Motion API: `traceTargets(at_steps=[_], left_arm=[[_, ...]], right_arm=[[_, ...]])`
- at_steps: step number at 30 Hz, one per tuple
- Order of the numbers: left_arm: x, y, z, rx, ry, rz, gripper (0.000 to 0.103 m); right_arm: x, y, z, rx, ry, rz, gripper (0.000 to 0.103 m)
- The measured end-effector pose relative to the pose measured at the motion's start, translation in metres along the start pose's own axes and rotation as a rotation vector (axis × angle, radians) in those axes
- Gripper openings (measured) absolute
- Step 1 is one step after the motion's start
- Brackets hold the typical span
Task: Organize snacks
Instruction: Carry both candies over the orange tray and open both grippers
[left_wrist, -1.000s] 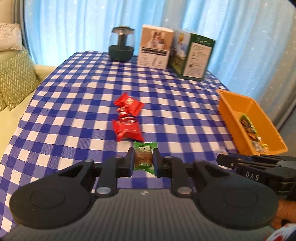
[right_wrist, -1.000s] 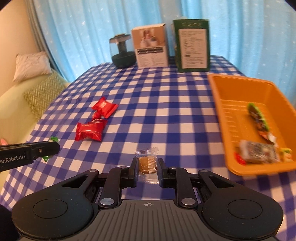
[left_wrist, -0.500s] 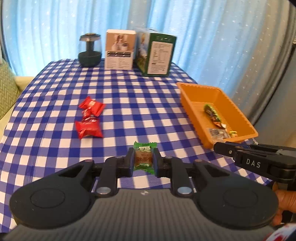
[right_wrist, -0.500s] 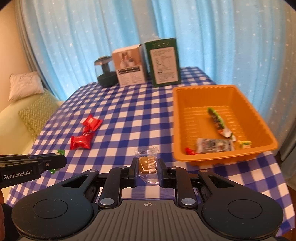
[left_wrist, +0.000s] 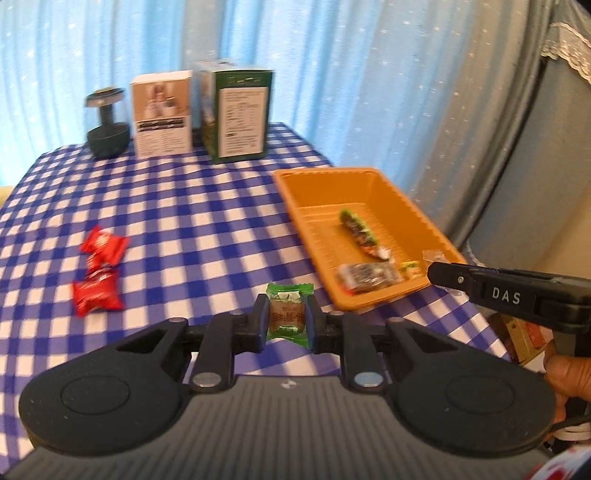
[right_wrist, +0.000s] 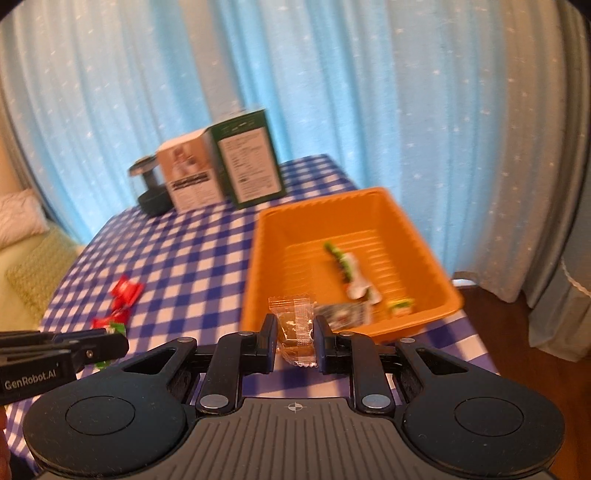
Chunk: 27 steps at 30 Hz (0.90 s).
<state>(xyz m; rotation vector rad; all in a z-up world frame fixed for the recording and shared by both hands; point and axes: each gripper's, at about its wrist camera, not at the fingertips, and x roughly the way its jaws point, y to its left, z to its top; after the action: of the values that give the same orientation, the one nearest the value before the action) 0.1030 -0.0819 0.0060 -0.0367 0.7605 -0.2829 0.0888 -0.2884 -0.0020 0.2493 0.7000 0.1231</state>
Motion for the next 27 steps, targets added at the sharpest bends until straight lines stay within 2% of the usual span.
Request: traceTargets(at_steps=[9, 23, 24, 25, 27], left_arm=[[0.046, -0.041, 0.027, 0.05, 0.002, -0.071, 0.018], [0.111, -0.062, 0.048, 0.078, 0.044, -0.09, 0.019], [0.114, -0.063, 0.049, 0.077, 0.046, -0.095, 0.02], [0.118, -0.062, 0.049, 0.071, 0.046, -0.104, 0.028], [0.122, -0.059, 0.048, 0.067, 0.054, -0.096, 0.03]], right_arm=[[0.013, -0.038, 0.031, 0.013, -0.026, -0.04, 0.021], [0.042, -0.068, 0.045, 0.021, -0.014, -0.049, 0.021], [0.043, -0.07, 0.045, 0.023, -0.012, -0.05, 0.021], [0.044, -0.071, 0.045, 0.026, -0.01, -0.05, 0.021], [0.044, -0.073, 0.045, 0.03, -0.008, -0.051, 0.021]])
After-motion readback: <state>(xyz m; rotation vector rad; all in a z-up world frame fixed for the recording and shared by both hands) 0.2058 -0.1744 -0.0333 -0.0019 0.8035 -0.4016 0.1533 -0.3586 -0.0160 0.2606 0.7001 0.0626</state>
